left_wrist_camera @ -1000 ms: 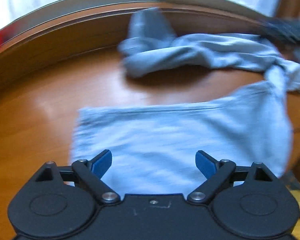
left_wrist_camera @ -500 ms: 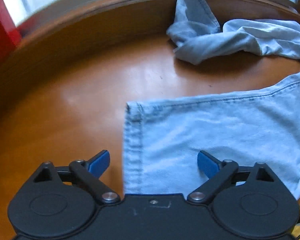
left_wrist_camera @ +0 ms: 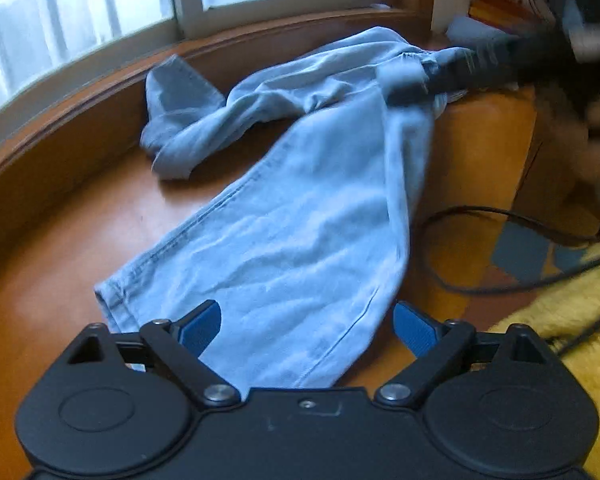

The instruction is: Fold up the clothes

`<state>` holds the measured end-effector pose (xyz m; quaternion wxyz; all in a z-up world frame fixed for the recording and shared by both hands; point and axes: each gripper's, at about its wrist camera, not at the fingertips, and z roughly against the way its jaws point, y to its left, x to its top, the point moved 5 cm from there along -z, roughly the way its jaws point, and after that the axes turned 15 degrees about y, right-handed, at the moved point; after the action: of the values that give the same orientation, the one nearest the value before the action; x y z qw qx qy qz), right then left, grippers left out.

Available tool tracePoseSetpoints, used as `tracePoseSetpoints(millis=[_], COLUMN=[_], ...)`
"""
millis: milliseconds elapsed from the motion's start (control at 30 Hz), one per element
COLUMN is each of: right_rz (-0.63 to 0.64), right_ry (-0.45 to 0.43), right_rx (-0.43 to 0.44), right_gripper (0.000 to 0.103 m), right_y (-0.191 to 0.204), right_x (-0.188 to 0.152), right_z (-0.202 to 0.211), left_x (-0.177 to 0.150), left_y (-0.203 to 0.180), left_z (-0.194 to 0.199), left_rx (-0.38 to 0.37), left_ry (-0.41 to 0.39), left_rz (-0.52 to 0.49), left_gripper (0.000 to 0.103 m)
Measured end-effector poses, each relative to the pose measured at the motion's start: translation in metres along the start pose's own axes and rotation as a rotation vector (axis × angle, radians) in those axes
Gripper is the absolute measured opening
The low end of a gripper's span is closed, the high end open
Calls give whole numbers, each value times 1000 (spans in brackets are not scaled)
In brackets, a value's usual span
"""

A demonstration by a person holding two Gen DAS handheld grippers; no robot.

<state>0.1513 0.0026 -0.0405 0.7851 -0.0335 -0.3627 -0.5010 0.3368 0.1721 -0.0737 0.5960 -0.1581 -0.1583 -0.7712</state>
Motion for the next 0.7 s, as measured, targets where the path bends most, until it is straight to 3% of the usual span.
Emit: tracePoseSetpoints(millis=[133, 267, 333, 367, 400, 433, 467, 500, 600, 700], right_rz=[-35, -44, -40, -40, -42, -34, -24, -15, 24, 85], right_ry=[-76, -111, -119, -122, -128, -130, -135, -140, -184, -289], right_rx=[59, 81, 82, 83, 83, 88, 90, 92, 142, 178], right_gripper=[9, 9, 9, 9, 9, 9, 9, 9, 9, 9], right_y=[4, 5, 4, 4, 3, 2, 1, 0, -6, -11], right_x=[24, 34, 36, 37, 36, 33, 31, 29, 26, 36], right_z=[10, 19, 22, 23, 25, 30, 35, 40, 68, 115], left_x=[13, 24, 26, 27, 29, 31, 33, 35, 39, 46], left_y=[-1, -13, -13, -12, -11, -8, -3, 3, 17, 21], left_z=[-17, -38, -45, -45, -43, -41, -38, -36, -10, 45], left_rx=[2, 8, -59, -76, -81, -104, -153, -232, -383, -497], left_ry=[-19, -4, -10, -13, -13, -14, -7, 9, -36, -172], left_rz=[-7, -80, -78, -79, -94, -96, -65, -9, 81, 110], left_gripper=[93, 93, 88, 84, 68, 36, 14, 3, 3, 4])
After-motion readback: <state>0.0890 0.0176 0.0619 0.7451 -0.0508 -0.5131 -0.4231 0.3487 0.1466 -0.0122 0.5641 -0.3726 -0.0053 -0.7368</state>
